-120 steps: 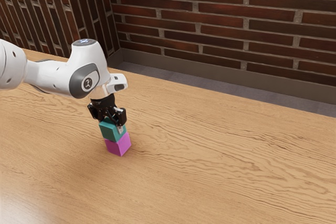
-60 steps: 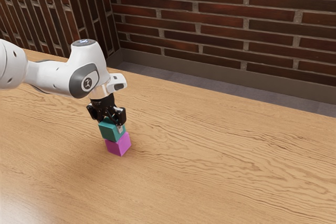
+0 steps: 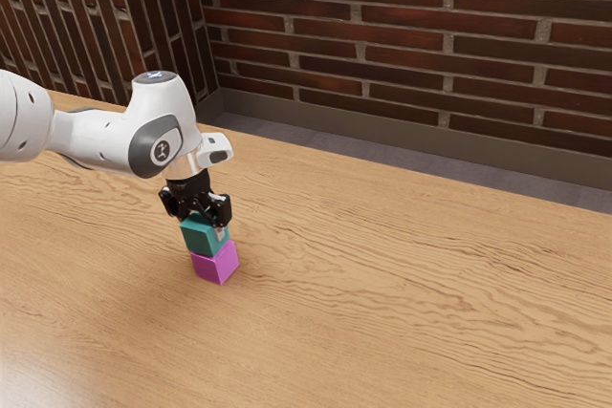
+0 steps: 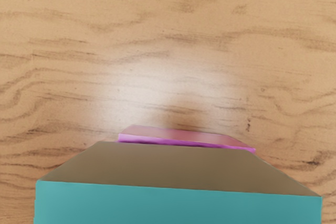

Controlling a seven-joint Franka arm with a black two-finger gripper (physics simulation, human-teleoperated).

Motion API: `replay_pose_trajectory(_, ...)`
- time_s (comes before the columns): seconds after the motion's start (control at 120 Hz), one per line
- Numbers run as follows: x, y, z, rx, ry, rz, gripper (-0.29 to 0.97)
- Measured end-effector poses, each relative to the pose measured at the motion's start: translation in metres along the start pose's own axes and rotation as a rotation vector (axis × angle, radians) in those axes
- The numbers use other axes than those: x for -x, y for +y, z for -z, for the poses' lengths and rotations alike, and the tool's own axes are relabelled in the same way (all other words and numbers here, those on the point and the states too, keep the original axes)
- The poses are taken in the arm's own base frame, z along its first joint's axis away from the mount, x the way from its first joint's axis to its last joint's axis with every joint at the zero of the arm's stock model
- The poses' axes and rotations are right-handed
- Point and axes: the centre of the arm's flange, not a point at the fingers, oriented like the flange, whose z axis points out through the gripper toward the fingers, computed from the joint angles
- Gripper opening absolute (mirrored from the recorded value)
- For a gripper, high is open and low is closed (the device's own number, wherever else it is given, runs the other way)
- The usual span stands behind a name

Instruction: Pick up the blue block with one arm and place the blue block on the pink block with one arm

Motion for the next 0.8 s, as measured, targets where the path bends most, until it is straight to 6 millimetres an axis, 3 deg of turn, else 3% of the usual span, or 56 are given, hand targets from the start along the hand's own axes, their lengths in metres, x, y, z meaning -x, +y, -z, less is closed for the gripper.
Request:
replay_pose_trajectory(0.267,0.000,0.001,0.005,-0.003,0.009,-0.021,0.59)
replay_pose_trajectory(0.383,-0.003,0.002,0.029,-0.007,0.051,-0.035,0.63)
replay_pose_trajectory(0.467,-0.002,0.004,0.070,-0.021,0.106,-0.052,0.64)
replay_pose_trajectory(0.683,0.021,0.006,0.233,-0.046,0.189,-0.084,0.67)
replay_pose_trajectory(0.8,0.039,-0.038,0.296,-0.030,0.151,-0.055,0.67)
